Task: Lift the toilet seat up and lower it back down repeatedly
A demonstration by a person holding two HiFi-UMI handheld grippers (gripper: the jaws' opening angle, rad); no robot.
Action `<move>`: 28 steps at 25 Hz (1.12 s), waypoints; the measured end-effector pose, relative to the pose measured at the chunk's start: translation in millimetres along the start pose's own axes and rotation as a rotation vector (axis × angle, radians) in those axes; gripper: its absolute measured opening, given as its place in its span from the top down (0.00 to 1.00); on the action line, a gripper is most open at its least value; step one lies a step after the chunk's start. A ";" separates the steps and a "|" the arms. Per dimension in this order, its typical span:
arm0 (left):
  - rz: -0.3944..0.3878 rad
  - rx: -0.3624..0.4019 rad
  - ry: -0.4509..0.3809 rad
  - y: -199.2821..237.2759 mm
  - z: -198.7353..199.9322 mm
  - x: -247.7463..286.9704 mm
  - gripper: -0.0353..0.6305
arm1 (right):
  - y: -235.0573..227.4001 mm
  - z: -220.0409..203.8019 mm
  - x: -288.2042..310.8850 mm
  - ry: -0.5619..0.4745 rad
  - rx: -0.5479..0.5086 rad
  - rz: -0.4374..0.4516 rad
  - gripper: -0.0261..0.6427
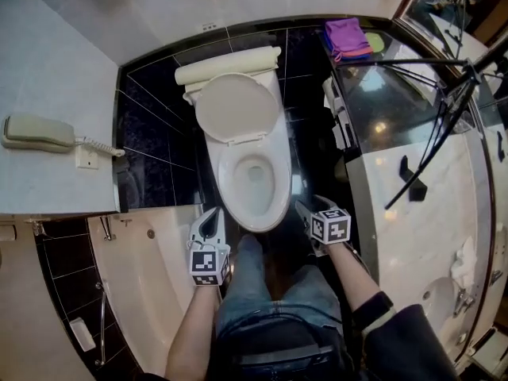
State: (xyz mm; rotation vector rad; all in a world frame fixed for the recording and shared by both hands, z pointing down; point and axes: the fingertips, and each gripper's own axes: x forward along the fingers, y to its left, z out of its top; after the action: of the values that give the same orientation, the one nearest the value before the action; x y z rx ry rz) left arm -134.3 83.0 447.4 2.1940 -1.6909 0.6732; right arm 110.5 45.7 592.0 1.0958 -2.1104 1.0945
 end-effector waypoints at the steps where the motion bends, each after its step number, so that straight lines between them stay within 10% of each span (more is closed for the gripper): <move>1: -0.017 0.005 0.000 -3.9 -6.8 10.1 0.95 | -8.2 -10.1 14.8 0.016 0.041 0.008 0.59; 16: 0.021 -0.014 0.036 -14.5 -151.9 112.7 0.95 | -114.8 -158.7 206.2 0.084 0.506 0.138 0.59; 28: 0.019 -0.018 0.069 -18.5 -202.9 135.1 0.95 | -122.0 -192.3 277.0 0.090 0.583 0.227 0.63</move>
State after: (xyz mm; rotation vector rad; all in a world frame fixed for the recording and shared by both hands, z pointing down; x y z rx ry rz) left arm -126.9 76.8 691.6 2.1203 -1.6790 0.7271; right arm 78.3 48.1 949.2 1.0348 -1.9232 1.9114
